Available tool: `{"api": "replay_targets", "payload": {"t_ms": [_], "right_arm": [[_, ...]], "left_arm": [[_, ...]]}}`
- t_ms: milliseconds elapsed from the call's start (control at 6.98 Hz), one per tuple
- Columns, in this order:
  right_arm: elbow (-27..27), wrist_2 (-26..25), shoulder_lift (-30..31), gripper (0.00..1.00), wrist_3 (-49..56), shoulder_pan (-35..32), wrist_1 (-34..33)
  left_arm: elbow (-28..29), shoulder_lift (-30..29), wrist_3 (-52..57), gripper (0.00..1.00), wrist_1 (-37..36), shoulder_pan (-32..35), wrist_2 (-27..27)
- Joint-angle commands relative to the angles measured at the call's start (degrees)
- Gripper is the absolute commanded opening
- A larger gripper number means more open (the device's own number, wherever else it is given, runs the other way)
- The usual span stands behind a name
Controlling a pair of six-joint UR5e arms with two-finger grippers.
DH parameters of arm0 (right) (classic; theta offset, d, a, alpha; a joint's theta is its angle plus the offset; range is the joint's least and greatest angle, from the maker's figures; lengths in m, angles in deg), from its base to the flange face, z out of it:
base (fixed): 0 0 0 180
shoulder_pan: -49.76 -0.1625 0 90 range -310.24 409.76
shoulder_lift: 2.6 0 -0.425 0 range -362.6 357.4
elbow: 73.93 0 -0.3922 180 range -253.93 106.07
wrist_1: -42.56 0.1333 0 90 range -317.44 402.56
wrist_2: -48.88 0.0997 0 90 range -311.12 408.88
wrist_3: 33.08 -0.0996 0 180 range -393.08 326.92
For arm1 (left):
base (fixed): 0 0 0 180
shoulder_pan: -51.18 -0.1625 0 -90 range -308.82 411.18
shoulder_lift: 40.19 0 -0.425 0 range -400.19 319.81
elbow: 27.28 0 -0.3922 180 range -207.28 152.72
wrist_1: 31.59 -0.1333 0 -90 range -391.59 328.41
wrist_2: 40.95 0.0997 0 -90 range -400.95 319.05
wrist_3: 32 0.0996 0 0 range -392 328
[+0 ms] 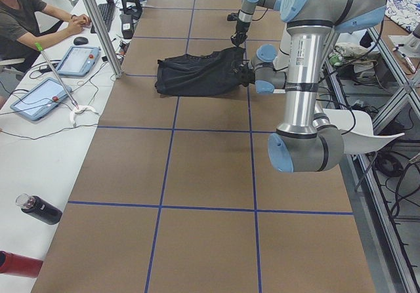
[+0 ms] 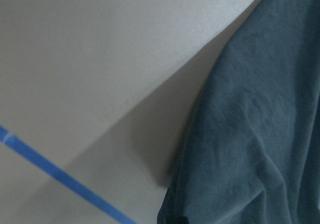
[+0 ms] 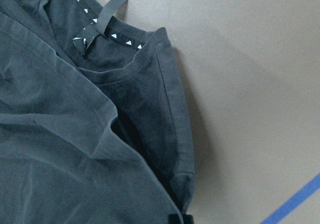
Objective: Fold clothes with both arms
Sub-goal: 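Grasp both near corners of the folded shirt with both grippers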
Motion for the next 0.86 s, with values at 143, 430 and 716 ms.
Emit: {"api": "replay_targets", "payload": {"t_ms": [143, 430, 716], "right_arm": [[-7.88, 7.74, 3.32, 0.00, -0.07, -0.05, 0.00], [-8.28, 14.05, 0.28, 0.00, -0.94, -7.22, -0.26], [-0.67, 20.30, -4.54, 0.00, -1.48, -16.80, -0.62]], "left_arm": [[-10.67, 0.80, -2.34, 0.00, -6.77, -2.33, 0.03], [-12.92, -1.81, -1.13, 0.00, -8.81, 2.55, -0.41], [-4.45, -12.05, 7.37, 0.00, -14.24, 16.14, -6.35]]}}
